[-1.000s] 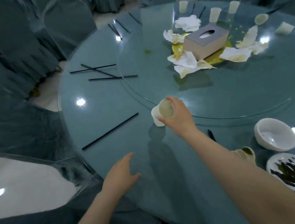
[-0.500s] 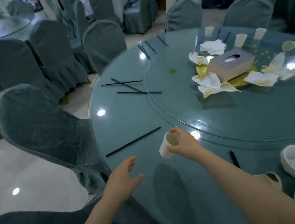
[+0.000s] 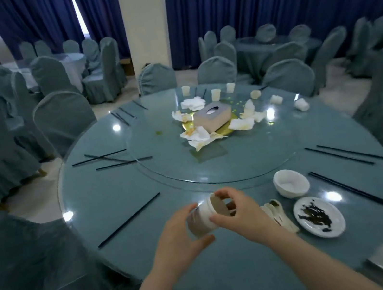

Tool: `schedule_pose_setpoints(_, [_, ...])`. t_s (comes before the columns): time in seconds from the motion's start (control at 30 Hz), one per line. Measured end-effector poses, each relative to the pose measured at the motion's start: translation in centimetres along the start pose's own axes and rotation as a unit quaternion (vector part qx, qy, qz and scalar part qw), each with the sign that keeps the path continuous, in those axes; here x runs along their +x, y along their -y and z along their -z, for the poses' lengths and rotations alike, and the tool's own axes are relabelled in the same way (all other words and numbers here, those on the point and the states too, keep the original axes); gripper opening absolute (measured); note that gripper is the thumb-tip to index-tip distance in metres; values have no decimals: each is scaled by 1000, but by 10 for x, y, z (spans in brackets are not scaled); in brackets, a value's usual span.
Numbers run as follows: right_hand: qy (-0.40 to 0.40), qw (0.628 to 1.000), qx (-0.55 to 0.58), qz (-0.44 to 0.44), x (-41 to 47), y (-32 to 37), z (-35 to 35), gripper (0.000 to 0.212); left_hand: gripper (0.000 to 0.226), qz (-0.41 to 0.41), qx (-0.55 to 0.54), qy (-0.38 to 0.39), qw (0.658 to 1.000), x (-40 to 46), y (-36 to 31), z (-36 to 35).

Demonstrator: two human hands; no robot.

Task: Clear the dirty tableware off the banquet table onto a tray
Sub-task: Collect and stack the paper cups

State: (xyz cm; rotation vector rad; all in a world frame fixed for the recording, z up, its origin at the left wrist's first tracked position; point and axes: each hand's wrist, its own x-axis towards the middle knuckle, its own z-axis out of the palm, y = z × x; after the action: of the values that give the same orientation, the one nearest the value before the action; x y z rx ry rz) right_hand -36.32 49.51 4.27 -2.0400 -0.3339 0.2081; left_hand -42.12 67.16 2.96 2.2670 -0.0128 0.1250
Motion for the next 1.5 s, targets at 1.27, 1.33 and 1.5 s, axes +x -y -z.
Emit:
schedule_pose_setpoints(1.27, [-530,798,81,-276,-719,-217,355,19,45,-141,-209,391,885,-309,-411,-486])
schedule_pose_setpoints(1.33, [-530,798,90,-274,-718,-230,376,19,49,-139,-209,393,885,-302,-424,-505])
schedule_pose_setpoints(1.5, [-510,808,98,-278,-722,-259,434,20,51,-133,-227,395,880,-281,-472,-558])
